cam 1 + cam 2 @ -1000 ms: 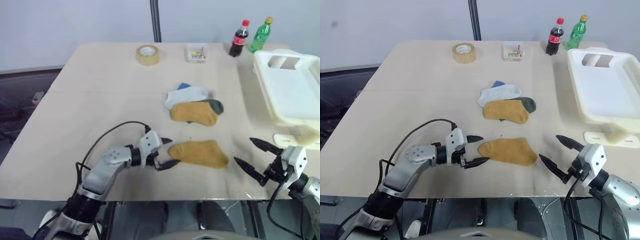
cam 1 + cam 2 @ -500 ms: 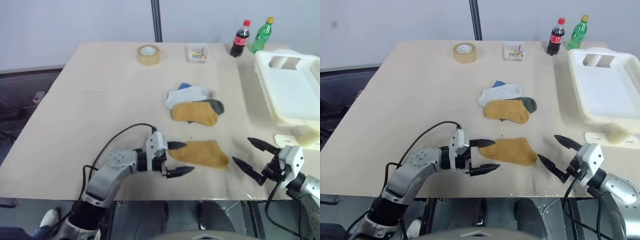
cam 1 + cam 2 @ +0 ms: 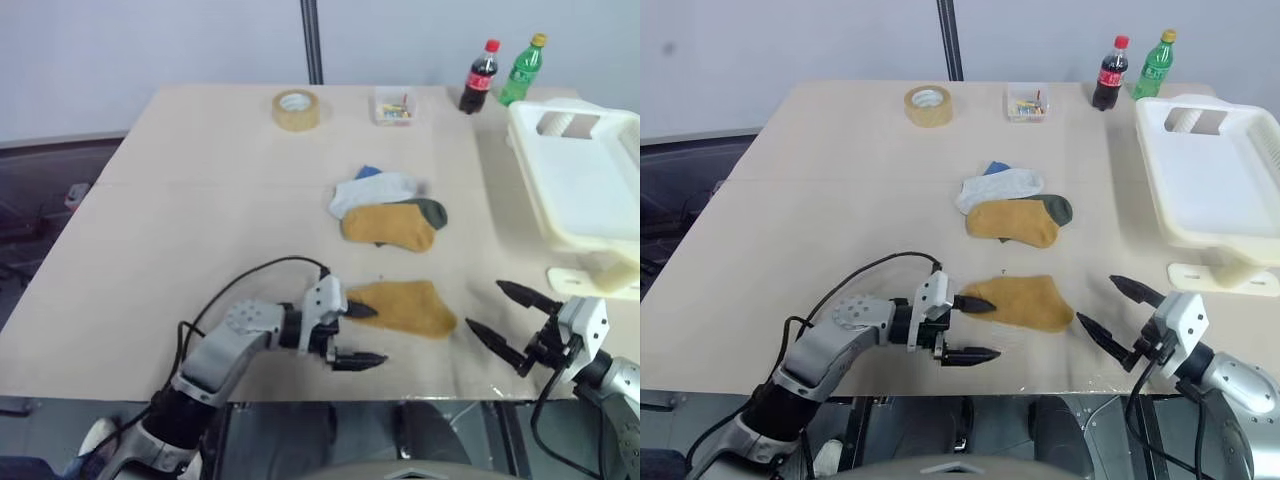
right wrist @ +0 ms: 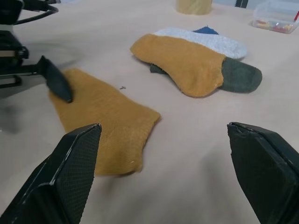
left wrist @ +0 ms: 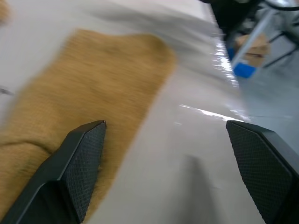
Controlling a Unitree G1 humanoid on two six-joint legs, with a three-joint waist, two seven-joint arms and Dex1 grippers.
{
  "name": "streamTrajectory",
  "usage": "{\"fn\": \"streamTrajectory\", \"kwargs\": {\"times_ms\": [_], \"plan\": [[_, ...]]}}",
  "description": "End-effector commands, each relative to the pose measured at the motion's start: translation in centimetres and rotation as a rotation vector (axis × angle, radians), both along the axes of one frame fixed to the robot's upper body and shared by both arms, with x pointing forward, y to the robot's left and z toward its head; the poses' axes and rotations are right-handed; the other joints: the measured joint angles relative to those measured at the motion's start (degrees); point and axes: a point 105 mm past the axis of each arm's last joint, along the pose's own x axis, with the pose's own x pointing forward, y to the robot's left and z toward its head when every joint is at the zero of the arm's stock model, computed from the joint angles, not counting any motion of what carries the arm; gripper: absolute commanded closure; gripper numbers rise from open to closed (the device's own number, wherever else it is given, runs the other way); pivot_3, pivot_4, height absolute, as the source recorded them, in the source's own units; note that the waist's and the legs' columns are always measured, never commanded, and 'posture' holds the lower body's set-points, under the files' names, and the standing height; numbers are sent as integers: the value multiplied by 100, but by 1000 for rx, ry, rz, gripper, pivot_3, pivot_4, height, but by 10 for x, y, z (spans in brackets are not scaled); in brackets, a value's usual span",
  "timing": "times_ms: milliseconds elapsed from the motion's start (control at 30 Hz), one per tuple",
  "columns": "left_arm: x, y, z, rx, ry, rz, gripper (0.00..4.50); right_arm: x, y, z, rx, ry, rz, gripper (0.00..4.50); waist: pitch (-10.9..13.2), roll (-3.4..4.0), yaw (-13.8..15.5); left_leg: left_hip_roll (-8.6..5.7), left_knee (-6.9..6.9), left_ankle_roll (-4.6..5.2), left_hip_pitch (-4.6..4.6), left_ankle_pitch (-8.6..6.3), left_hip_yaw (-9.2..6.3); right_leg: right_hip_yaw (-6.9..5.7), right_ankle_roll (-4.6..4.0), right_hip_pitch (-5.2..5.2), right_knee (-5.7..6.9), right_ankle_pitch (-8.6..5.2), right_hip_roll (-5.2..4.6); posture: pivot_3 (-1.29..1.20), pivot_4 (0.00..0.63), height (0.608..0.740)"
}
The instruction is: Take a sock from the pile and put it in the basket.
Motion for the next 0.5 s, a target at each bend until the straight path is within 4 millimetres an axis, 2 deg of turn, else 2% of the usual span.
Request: {"fn": "streamTrajectory", "kwargs": {"times_ms": [33,133,233,333,400,500], "plan": [[-18,-6,8,-30,73,-84,87,-2,1,12,-3,-56,2,0,0,0,0,0,0,0,0,0,0,0,0,0,0,0,0,0,150,740],[-22,-6,8,-23,100,-94,87,-2,1,11,-6,-53,5,0,0,0,0,1,0,0,0,0,-1,0,0,0,0,0,1,0,150,740],[-10,-5,5,-15,49,-25,87,-2,1,11,-6,-51,7,0,0,0,3,1,0,0,0,0,-1,0,0,0,0,0,1,0,150,740],[20,-1,0,8,-72,141,87,-2,1,11,-7,-48,11,0,0,0,10,0,1,0,1,0,0,2,0,0,-1,0,0,0,150,740],[41,4,4,-3,-144,248,87,-2,1,11,-8,-47,14,0,0,-1,23,-1,2,0,1,0,-2,0,0,2,0,0,0,0,150,740],[48,5,4,0,-169,283,87,-1,2,11,-7,-47,17,0,-1,0,1,-3,3,0,2,0,-3,0,0,2,2,0,4,0,150,740]]}}
